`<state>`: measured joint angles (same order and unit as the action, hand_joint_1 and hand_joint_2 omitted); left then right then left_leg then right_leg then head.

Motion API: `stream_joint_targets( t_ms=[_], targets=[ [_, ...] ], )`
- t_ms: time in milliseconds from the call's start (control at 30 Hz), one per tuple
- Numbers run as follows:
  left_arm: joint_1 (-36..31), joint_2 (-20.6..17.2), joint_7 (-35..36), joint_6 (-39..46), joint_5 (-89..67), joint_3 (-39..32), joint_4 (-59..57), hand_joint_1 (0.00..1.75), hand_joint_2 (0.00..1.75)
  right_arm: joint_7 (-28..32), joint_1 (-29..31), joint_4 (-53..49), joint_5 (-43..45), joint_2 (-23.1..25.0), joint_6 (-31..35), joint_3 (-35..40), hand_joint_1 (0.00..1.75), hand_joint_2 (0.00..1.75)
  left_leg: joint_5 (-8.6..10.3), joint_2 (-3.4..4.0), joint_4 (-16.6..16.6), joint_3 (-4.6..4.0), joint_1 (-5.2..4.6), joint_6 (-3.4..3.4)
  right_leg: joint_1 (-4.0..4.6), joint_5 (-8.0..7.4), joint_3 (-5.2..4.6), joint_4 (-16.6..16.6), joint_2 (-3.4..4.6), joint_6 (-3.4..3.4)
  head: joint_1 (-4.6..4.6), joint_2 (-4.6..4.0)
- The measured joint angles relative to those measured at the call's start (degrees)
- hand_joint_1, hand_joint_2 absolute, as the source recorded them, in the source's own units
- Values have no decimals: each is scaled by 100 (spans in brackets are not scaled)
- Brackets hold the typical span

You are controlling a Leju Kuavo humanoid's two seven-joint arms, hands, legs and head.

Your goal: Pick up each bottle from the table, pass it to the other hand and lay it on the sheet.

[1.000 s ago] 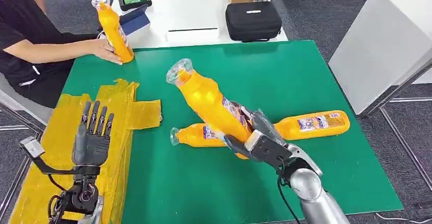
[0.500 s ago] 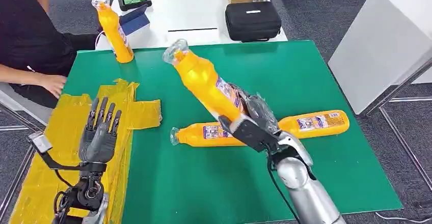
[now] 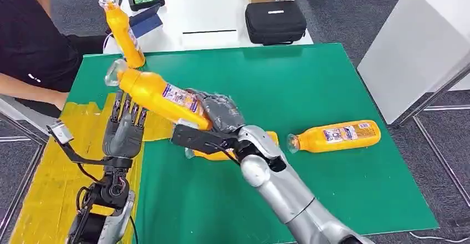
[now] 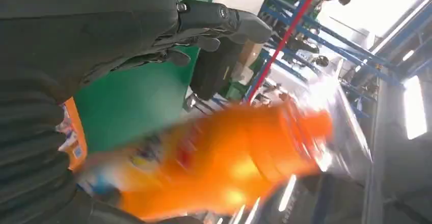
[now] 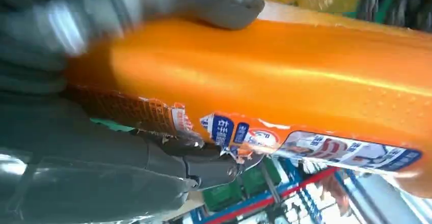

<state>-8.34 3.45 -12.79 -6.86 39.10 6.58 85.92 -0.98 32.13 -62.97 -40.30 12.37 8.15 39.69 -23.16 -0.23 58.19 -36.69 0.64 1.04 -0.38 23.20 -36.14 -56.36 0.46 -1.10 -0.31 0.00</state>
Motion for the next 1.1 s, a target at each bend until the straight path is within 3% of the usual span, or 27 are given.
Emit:
stream_joint_targets(
  t_ms=[267, 667, 867, 1100],
  targets=[
    [-109, 48, 35, -16, 182, 110, -83, 0, 175, -81, 162, 608, -346, 236, 133, 396, 175, 175, 0, 0, 0, -2, -3, 0, -3, -2, 0, 1, 0, -1, -2, 0],
    [-116, 48, 24, 24, 188, 99, -127, 0, 175, -116, 161, 637, -481, 284, 144, 522, 175, 175, 0, 0, 1, -1, -2, 0, -2, -2, -1, 1, 0, -1, -2, 0],
    [-91, 46, 232, 17, 416, 46, -188, 0, 175, -678, 249, 680, -1216, 400, 29, 1058, 175, 175, 0, 1, 0, -4, -1, 0, -2, -1, -6, 1, 1, -1, -2, 0],
    [-6, 48, 431, 76, 531, 158, -175, 0, 175, -813, 374, 855, -1487, 494, 61, 1185, 175, 175, 0, 1, 1, -4, -1, 0, -2, -1, -7, 1, 2, -1, 0, 0]
  ],
)
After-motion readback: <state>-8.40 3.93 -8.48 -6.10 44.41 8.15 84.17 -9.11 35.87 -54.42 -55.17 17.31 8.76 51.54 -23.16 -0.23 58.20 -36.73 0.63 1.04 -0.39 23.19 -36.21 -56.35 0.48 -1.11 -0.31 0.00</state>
